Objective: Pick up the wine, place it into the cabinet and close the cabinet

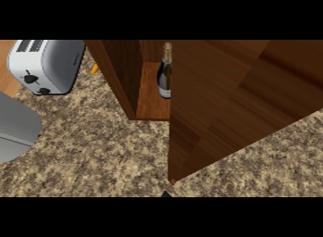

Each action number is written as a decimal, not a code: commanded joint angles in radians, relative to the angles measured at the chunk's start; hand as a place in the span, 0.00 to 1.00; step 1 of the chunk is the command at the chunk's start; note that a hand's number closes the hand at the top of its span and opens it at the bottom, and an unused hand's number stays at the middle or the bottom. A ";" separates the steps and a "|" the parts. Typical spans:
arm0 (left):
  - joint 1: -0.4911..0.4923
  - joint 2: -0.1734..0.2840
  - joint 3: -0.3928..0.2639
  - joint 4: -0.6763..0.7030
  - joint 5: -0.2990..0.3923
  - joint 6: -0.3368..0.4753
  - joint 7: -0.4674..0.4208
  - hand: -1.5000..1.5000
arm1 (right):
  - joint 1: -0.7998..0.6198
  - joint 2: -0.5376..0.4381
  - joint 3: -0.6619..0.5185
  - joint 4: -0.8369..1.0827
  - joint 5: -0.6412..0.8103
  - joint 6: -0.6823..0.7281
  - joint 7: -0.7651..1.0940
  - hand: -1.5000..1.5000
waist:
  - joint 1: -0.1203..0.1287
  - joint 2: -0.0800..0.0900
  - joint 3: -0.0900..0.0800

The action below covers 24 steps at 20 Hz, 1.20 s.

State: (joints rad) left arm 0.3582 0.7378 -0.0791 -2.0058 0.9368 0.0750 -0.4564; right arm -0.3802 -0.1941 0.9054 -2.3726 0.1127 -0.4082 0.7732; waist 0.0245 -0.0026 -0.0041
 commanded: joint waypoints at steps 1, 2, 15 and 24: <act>-0.052 -0.010 -0.012 -0.016 -0.014 0.050 0.040 0.00 | -0.207 0.184 0.001 0.163 -0.042 -0.065 0.032 1.00 | 0.003 0.004 0.000; -0.079 -0.032 -0.033 0.006 -0.023 0.045 0.030 0.00 | -0.223 0.184 0.010 0.178 -0.051 -0.090 0.032 1.00 | -0.003 0.004 0.000; -0.074 -0.067 -0.018 0.024 -0.036 0.019 0.056 0.00 | -0.704 0.193 -0.328 0.696 -0.355 -0.128 -0.160 1.00 | 0.019 0.008 0.002; -0.110 -0.086 0.023 0.032 -0.049 0.047 0.101 0.00 | -0.874 0.180 -0.489 1.056 -0.291 0.044 -0.282 1.00 | -0.003 0.008 0.003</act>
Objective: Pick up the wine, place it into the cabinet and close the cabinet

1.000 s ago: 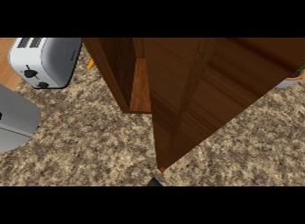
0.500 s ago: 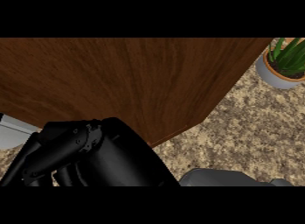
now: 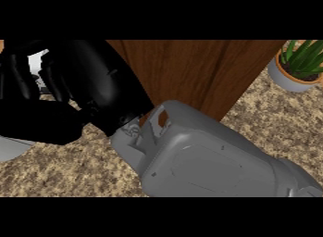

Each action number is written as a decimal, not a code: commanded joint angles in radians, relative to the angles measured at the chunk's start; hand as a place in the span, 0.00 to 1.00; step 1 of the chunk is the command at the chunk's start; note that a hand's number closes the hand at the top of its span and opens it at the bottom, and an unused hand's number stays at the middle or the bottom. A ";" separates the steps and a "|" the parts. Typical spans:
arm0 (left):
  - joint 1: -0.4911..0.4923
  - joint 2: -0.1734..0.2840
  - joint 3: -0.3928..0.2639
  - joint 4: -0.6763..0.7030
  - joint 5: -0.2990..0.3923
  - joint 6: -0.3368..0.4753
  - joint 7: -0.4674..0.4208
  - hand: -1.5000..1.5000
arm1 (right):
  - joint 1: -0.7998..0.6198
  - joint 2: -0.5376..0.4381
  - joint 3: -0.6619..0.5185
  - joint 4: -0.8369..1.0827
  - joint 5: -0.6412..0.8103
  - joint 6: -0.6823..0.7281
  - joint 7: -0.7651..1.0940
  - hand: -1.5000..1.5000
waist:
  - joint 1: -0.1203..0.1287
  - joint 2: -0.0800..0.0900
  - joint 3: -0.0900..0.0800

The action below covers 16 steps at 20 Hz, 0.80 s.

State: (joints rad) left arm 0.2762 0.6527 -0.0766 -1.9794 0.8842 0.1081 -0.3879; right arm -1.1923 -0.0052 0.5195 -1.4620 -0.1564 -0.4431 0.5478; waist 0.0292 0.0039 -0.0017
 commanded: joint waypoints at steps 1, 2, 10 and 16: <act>0.011 -0.030 -0.008 -0.025 -0.015 -0.003 0.004 0.00 | -0.098 0.005 -0.115 0.209 -0.036 0.072 -0.063 1.00 | 0.002 0.001 0.001; 0.013 -0.011 0.030 -0.005 -0.019 -0.014 0.007 0.00 | -0.049 -0.007 -0.141 0.207 -0.050 0.121 -0.098 1.00 | -0.005 0.000 0.001; -0.054 -0.057 -0.009 -0.033 -0.064 0.054 0.061 0.00 | -0.035 -0.016 -0.199 0.413 -0.035 0.205 -0.292 1.00 | -0.008 0.003 0.002; -0.053 -0.035 0.022 -0.020 -0.036 0.004 0.078 0.00 | -0.076 -0.099 -0.253 0.496 -0.029 0.261 -0.345 1.00 | 0.006 0.010 0.001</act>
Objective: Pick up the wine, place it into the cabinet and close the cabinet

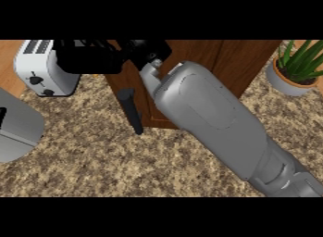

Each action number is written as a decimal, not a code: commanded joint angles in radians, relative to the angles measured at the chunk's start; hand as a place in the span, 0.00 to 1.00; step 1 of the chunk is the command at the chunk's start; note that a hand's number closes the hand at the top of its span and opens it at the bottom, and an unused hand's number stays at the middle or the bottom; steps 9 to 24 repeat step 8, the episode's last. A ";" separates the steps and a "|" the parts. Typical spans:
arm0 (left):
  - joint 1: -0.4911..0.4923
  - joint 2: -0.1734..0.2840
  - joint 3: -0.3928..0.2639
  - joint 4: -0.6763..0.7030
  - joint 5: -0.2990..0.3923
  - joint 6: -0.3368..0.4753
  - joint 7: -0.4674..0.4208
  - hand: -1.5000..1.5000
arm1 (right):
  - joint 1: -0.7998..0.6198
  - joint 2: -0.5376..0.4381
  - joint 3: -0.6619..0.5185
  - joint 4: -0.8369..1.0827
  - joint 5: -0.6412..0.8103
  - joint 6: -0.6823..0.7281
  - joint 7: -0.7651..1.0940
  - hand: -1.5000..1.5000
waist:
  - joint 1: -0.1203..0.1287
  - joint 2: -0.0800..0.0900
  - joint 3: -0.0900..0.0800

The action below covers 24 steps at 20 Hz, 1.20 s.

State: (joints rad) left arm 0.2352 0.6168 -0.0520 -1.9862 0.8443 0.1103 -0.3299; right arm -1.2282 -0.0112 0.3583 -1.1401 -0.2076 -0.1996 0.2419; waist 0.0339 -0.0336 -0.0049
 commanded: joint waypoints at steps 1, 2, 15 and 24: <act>-0.022 -0.005 0.016 0.037 -0.005 -0.008 -0.004 0.00 | 0.035 -0.082 -0.054 0.142 0.037 0.001 -0.052 1.00 | -0.016 0.045 0.004; -0.017 -0.016 -0.014 0.002 -0.014 -0.004 0.000 0.00 | 0.017 -0.075 -0.060 0.179 0.044 0.002 -0.076 1.00 | -0.003 0.048 0.004; -0.031 -0.046 -0.042 0.006 -0.032 0.023 0.006 0.00 | 0.039 -0.099 -0.048 0.169 0.068 0.018 -0.097 1.00 | -0.015 0.047 0.004; -0.031 -0.046 -0.042 0.006 -0.032 0.023 0.006 0.00 | 0.039 -0.099 -0.048 0.169 0.068 0.018 -0.097 1.00 | -0.015 0.047 0.004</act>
